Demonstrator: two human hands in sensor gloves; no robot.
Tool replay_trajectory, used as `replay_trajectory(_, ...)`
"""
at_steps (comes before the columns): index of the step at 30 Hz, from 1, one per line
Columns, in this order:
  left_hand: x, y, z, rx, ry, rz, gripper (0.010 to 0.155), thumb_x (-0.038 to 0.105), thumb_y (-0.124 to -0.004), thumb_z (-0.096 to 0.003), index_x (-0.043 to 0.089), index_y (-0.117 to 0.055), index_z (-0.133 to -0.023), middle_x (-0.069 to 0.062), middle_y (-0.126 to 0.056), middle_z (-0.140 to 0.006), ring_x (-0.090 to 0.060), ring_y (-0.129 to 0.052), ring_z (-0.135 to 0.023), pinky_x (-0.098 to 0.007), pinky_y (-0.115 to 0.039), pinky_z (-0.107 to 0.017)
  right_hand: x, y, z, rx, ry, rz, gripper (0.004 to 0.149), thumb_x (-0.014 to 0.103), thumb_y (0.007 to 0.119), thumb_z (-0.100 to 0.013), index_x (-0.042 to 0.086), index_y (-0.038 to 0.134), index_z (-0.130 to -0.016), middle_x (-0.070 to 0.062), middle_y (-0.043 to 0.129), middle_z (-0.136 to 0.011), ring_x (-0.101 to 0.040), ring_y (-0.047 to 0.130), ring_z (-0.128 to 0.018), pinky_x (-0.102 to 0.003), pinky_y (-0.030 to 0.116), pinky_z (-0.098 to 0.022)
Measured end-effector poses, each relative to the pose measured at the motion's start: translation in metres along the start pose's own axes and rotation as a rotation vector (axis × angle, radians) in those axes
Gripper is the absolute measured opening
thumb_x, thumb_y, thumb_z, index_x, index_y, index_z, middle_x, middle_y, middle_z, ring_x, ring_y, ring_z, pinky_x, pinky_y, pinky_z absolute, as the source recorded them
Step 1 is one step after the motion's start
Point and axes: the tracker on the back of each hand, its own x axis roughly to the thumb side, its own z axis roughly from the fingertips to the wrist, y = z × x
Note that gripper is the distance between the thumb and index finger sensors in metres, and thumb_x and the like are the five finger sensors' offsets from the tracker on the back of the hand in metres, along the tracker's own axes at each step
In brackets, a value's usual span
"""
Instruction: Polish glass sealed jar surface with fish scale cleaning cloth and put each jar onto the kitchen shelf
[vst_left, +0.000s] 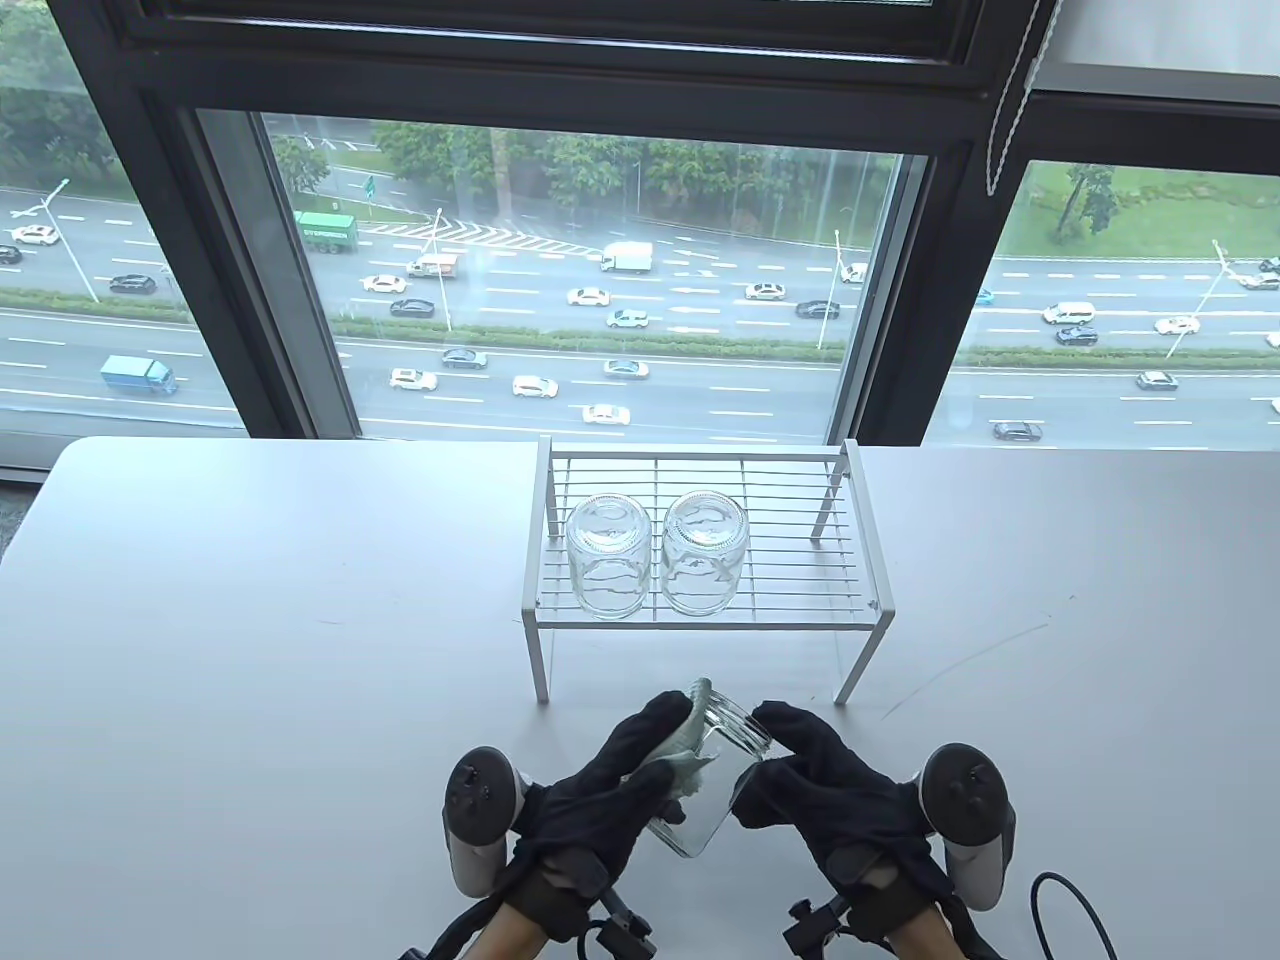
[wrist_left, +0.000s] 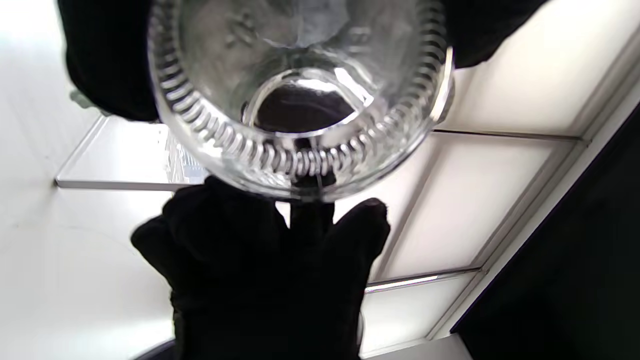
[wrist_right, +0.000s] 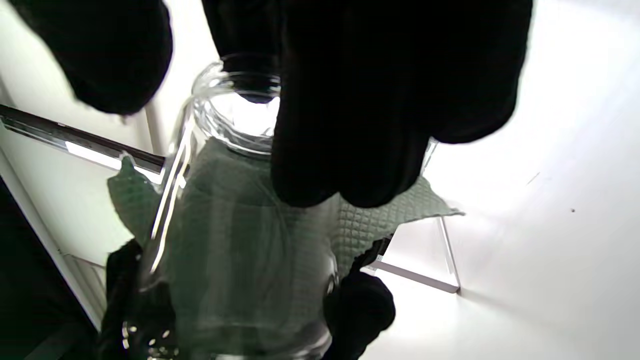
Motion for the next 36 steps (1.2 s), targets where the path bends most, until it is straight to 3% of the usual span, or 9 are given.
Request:
replay_trajectory(4,-0.019,-0.010,-0.001,-0.130,0.089,0.323,0.061,0.063,-0.066,-0.0581,0.042,-0.054,-0.114,-0.030,-0.051,-0.117,-0.059,-0.076,-0.087,-0.056,-0.087,-0.050,0.001,-0.004,-0.003,0.094,-0.025,-0.013,0.071,0.060,0.092,-0.033,0.031,0.077,-0.096,-0.006,0.106,-0.061,-0.030,0.105,-0.052,-0.050,0.083,-0.046)
replay_trajectory(6,-0.021,-0.007,-0.002,-0.189,0.121,0.297,0.062,0.064,-0.065,-0.0587,0.043,-0.052,-0.115,-0.031,-0.051,-0.116,-0.058,-0.079,-0.086,-0.054,-0.088,-0.050,0.008,-0.008,-0.002,0.066,-0.096,0.276,0.066,0.069,0.086,-0.031,0.035,0.085,-0.088,-0.004,0.106,-0.062,-0.027,0.106,-0.052,-0.049,0.084,-0.046)
replay_trajectory(12,-0.005,-0.002,-0.002,-0.168,0.082,-0.017,0.059,0.061,-0.065,-0.0582,0.046,-0.052,-0.114,-0.031,-0.046,-0.118,-0.060,-0.076,-0.088,-0.057,-0.086,-0.050,0.003,-0.004,0.000,0.019,-0.107,0.350,0.061,0.071,0.080,-0.032,0.037,0.089,-0.081,-0.013,0.102,-0.076,-0.034,0.102,-0.063,-0.052,0.080,-0.052)
replay_trajectory(15,-0.002,-0.005,-0.002,-0.150,0.052,-0.166,0.059,0.060,-0.066,-0.0580,0.046,-0.053,-0.114,-0.030,-0.043,-0.119,-0.061,-0.073,-0.089,-0.059,-0.084,-0.051,0.001,-0.003,0.000,-0.054,-0.102,0.351,0.055,0.070,0.080,-0.032,0.036,0.092,-0.074,-0.010,0.106,-0.067,-0.030,0.105,-0.055,-0.049,0.083,-0.048)
replay_trajectory(24,0.017,-0.019,0.002,-0.081,-0.055,-0.721,0.058,0.062,-0.069,-0.0542,0.047,-0.060,-0.110,-0.029,-0.050,-0.117,-0.060,-0.077,-0.086,-0.058,-0.086,-0.049,-0.002,0.004,0.009,-0.171,0.198,0.384,0.057,0.075,0.078,-0.032,0.034,0.091,-0.070,-0.007,0.109,-0.056,-0.025,0.107,-0.046,-0.047,0.086,-0.043)
replay_trajectory(27,0.000,-0.003,-0.001,-0.059,0.045,-0.407,0.058,0.061,-0.071,-0.0548,0.045,-0.060,-0.110,-0.029,-0.051,-0.116,-0.060,-0.077,-0.084,-0.058,-0.085,-0.048,-0.006,0.004,0.005,-0.140,0.209,0.316,0.060,0.073,0.078,-0.034,0.032,0.089,-0.076,-0.005,0.108,-0.054,-0.024,0.107,-0.044,-0.046,0.086,-0.042)
replay_trajectory(31,-0.013,0.004,-0.004,-0.072,0.099,0.100,0.060,0.063,-0.068,-0.0567,0.044,-0.057,-0.112,-0.031,-0.052,-0.115,-0.059,-0.080,-0.082,-0.055,-0.088,-0.047,-0.009,0.003,-0.005,0.102,0.109,-0.020,0.068,0.060,0.086,-0.037,0.028,0.076,-0.096,-0.008,0.104,-0.066,-0.028,0.103,-0.055,-0.049,0.082,-0.048)
replay_trajectory(33,-0.017,0.001,-0.004,-0.166,0.120,0.272,0.060,0.064,-0.065,-0.0586,0.043,-0.054,-0.114,-0.031,-0.051,-0.115,-0.058,-0.080,-0.081,-0.052,-0.089,-0.048,-0.009,0.006,-0.010,0.250,0.043,-0.116,0.067,0.056,0.090,-0.036,0.030,0.076,-0.096,-0.008,0.102,-0.069,-0.030,0.101,-0.058,-0.051,0.081,-0.051)
replay_trajectory(36,-0.017,0.001,-0.003,-0.240,0.150,0.289,0.060,0.066,-0.063,-0.0594,0.043,-0.054,-0.114,-0.033,-0.053,-0.113,-0.057,-0.082,-0.080,-0.050,-0.091,-0.047,-0.007,0.004,-0.011,0.249,-0.060,-0.014,0.059,0.060,0.092,-0.032,0.033,0.088,-0.084,-0.001,0.106,-0.061,-0.025,0.105,-0.053,-0.047,0.084,-0.047)
